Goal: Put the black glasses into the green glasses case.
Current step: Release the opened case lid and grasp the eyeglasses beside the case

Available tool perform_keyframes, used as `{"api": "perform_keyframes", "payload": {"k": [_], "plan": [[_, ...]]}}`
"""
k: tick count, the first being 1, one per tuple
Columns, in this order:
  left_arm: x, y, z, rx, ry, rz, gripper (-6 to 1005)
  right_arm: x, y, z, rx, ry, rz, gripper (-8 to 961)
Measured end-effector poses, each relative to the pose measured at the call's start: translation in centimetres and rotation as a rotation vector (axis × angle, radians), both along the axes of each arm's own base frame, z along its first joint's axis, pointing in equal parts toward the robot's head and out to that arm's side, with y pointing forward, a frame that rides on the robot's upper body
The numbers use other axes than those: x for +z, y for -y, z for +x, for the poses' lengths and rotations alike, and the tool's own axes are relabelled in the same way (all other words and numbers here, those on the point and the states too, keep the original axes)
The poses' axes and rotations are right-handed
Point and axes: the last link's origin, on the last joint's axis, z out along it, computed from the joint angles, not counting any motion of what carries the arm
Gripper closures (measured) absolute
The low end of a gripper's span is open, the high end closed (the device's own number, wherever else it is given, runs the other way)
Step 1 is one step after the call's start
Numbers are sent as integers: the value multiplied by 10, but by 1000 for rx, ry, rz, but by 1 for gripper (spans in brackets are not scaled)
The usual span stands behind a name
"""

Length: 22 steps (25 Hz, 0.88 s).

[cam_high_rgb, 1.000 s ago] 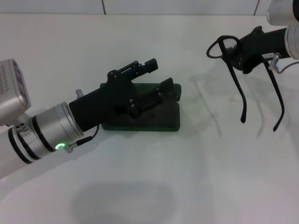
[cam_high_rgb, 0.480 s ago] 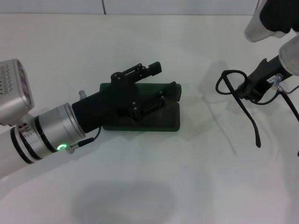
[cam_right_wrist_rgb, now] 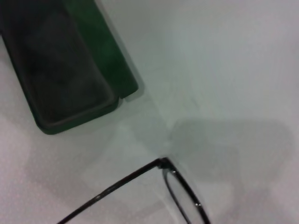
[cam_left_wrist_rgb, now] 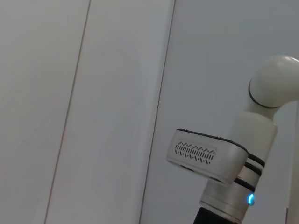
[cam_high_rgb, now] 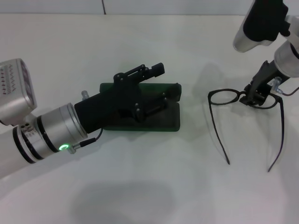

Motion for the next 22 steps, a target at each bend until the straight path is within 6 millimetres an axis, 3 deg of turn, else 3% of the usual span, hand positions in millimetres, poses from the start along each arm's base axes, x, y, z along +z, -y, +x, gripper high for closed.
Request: {"api": "perform_keyframes", "payload": {"k": [7,22], "plan": [[-1,1,-1,1,-2,1,349,-1,-1,0,9,-5,8,660],[-1,2,-2,3,-4,2,350,-19,0,-4,56,-16,0,688]]}}
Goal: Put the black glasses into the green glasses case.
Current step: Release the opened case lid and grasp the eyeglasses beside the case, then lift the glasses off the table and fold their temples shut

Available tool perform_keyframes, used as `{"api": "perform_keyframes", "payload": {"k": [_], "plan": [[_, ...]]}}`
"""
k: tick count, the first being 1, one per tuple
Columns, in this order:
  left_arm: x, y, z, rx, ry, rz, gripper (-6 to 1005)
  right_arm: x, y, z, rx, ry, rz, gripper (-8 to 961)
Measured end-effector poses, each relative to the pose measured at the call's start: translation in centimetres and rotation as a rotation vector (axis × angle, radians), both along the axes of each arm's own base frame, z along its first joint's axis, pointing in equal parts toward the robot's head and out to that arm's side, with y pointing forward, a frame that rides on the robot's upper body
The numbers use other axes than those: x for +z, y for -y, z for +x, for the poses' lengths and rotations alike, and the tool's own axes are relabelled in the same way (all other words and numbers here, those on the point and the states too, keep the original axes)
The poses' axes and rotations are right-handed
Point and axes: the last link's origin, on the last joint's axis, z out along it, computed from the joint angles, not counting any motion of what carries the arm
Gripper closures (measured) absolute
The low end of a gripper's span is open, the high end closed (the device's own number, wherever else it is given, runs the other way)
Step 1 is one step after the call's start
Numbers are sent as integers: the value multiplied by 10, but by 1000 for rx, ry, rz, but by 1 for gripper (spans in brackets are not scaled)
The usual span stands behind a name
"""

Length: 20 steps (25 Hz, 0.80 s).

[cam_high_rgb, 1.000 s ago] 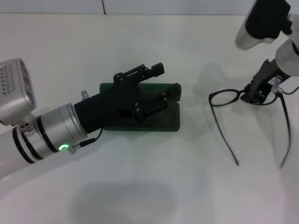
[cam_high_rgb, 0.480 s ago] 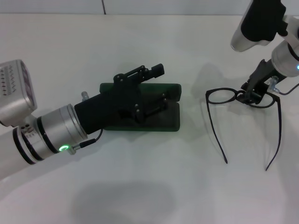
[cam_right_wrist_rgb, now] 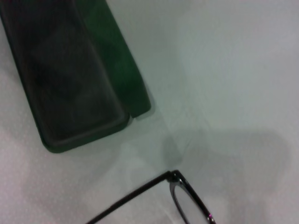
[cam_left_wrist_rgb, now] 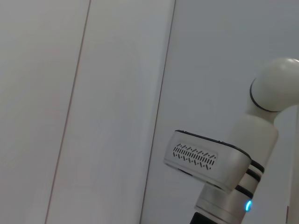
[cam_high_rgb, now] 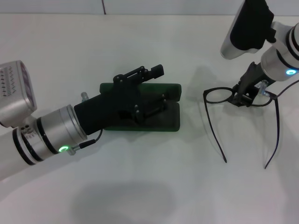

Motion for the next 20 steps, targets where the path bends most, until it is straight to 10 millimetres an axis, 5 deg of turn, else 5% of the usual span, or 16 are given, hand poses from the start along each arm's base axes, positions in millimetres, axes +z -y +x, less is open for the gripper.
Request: {"api": "perform_keyframes", "payload": {"k": [15,20], "plan": [[-1,-1,2,-4,2,-30,349,-5,4,6,-17,-14,-7,717],[2,-3,1,37,37,-41,350,1,8,5,-25,-33,-2,849]]}}
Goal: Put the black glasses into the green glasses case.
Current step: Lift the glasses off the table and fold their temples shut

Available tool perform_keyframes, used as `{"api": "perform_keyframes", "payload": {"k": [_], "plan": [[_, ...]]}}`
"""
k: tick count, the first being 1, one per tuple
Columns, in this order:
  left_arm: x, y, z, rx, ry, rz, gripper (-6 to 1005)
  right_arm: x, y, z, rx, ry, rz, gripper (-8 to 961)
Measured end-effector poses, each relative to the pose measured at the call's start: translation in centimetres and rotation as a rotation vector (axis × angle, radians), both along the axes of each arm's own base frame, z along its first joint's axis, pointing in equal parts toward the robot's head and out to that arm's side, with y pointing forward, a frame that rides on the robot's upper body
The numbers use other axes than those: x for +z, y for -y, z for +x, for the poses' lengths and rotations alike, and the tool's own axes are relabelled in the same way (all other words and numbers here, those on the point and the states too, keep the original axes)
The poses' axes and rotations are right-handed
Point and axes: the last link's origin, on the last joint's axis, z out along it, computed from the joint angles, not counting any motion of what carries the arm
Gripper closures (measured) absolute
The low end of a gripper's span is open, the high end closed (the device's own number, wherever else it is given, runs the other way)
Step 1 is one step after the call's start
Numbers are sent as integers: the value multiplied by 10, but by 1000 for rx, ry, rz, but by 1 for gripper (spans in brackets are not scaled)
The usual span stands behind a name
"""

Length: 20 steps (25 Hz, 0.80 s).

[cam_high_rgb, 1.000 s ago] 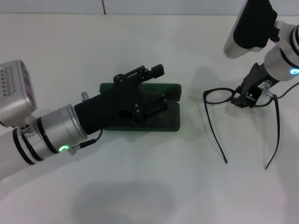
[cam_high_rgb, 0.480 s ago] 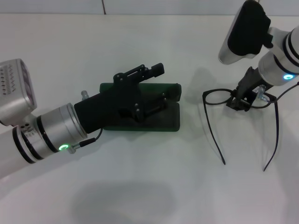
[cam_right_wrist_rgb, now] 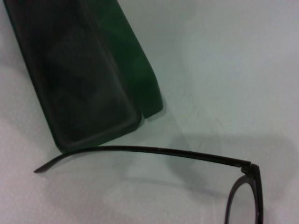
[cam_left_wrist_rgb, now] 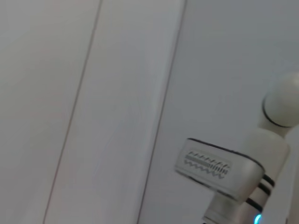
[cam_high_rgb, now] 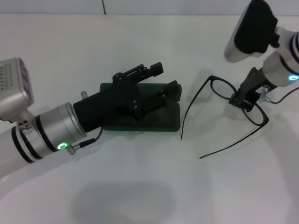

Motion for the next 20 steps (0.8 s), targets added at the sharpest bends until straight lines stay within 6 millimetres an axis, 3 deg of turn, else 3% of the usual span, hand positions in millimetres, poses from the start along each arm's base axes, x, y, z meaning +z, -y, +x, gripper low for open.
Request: {"api": "perform_keyframes", "payload": {"k": [8,16,20], "plan": [[5,8,1,-17,45,-6,350,43,14,7,-28,-191,44,851],[13,12,7,-48,110,-67,349,79,35,38,-33,-522,126,850],[22,9,16,-80,153,-147,349,85,45,50,31,-685,144,850]]}}
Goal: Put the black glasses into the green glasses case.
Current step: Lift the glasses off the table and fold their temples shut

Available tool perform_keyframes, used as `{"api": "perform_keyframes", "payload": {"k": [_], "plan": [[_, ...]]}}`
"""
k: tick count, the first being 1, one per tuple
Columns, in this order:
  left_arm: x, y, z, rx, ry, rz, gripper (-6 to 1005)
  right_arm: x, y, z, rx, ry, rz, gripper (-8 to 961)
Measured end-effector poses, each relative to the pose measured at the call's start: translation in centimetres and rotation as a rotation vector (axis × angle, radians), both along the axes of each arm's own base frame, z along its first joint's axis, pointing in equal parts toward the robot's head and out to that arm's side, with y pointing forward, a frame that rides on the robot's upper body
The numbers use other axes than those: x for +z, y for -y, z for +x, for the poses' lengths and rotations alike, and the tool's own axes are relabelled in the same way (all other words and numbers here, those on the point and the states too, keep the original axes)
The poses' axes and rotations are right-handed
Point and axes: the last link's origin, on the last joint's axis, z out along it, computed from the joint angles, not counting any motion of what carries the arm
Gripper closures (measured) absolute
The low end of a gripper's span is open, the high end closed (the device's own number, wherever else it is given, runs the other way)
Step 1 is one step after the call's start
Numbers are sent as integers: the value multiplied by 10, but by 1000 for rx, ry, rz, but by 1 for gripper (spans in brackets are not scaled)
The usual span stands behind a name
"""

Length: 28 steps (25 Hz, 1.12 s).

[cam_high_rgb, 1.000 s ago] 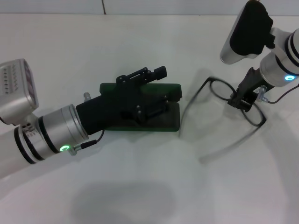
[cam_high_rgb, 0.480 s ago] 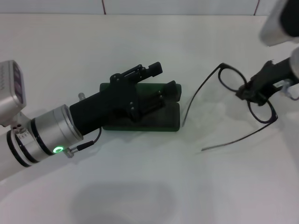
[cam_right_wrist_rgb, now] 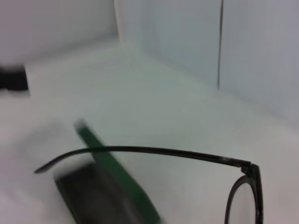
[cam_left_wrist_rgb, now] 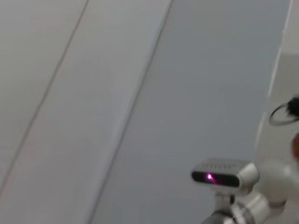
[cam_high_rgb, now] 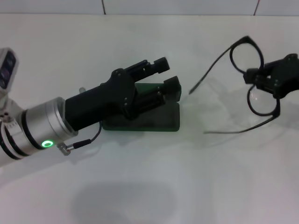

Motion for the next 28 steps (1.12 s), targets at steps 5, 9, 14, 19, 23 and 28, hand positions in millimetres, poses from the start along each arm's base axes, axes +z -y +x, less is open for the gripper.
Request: {"api": "perform_keyframes", "payload": {"k": [5,9,14,19,23,28], "plan": [[9,1,20,-116,30,-69,349,-5,16,20,124,-171,67,849],[17,0,41,-229,67,-127,350,-15,26,27,206,-214,78,849],[16,-20,62,-230,51,-233,350,-28,30,25,284,-246,64,849],[4,-42,73,-134,-23,-358,350,-38,31,13,378,-271,51,848],[-7,-49,80,-111,-81,-400,350,-35,30,6,441,-297,90,848],[-11,-47,84,-122,-102,-427,349,-31,25,-2,471,-305,107,847]]}}
